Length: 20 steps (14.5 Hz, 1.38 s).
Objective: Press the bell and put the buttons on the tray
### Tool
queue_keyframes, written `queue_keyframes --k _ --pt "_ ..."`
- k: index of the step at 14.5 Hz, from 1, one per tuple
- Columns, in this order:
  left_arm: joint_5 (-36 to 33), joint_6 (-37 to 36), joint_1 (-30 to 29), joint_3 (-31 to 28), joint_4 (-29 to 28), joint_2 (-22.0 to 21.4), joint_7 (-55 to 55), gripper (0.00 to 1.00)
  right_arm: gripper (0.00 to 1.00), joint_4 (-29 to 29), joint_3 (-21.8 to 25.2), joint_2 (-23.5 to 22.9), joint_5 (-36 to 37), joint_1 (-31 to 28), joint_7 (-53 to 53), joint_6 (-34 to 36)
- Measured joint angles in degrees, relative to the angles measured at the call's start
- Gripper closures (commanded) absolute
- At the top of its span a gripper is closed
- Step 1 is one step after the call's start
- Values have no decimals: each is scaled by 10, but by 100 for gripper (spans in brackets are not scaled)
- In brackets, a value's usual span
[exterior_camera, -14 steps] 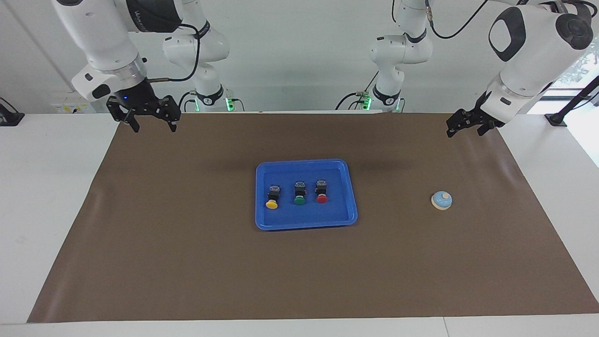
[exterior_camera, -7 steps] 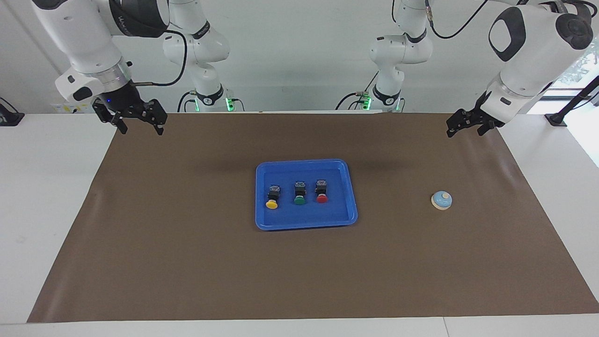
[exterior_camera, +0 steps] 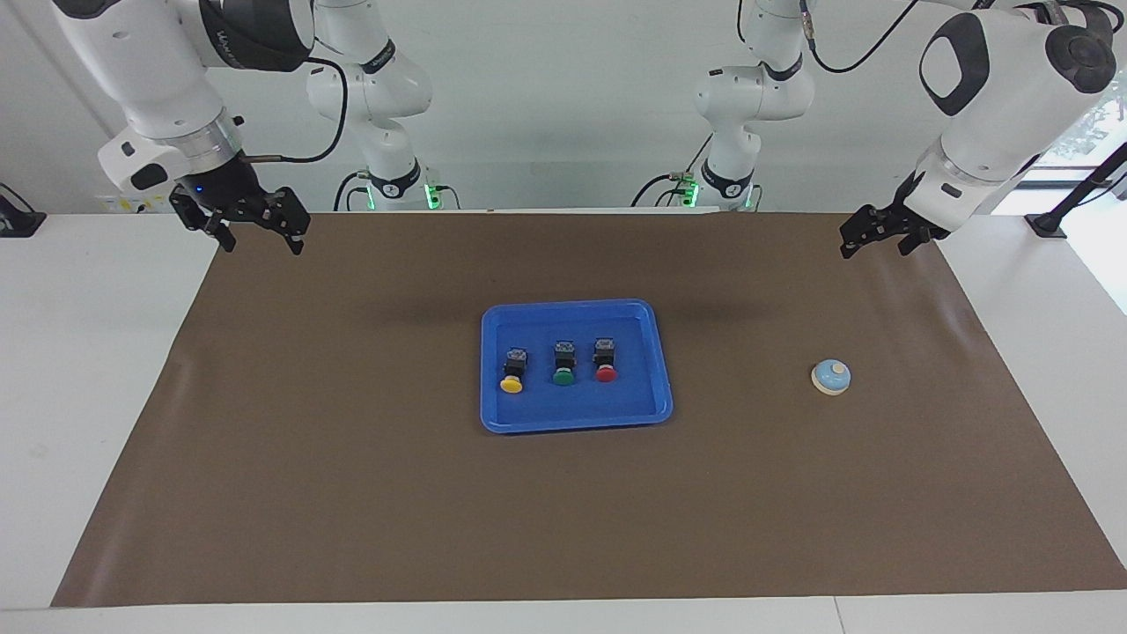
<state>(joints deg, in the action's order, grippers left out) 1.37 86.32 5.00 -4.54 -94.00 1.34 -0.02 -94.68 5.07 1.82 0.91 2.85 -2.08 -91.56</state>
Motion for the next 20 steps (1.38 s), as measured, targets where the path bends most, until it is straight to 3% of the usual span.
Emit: queue_keyframes --k 16,17,18,19,20 --pt "0 -1 0 0 0 0 0 0 0 0 0 0 0 0 0 0" --pt "0 -2 0 0 0 0 -3 15 0 0 0 0 0 0 0 0" --pt "0 -1 0 0 -1 0 -11 50 0 0 0 0 0 0 0 0" --pt "0 6 0 0 -3 0 -19 76 0 0 0 0 0 0 0 0" --pt "0 27 0 0 -8 -1 -24 85 0 0 0 0 0 0 0 0"
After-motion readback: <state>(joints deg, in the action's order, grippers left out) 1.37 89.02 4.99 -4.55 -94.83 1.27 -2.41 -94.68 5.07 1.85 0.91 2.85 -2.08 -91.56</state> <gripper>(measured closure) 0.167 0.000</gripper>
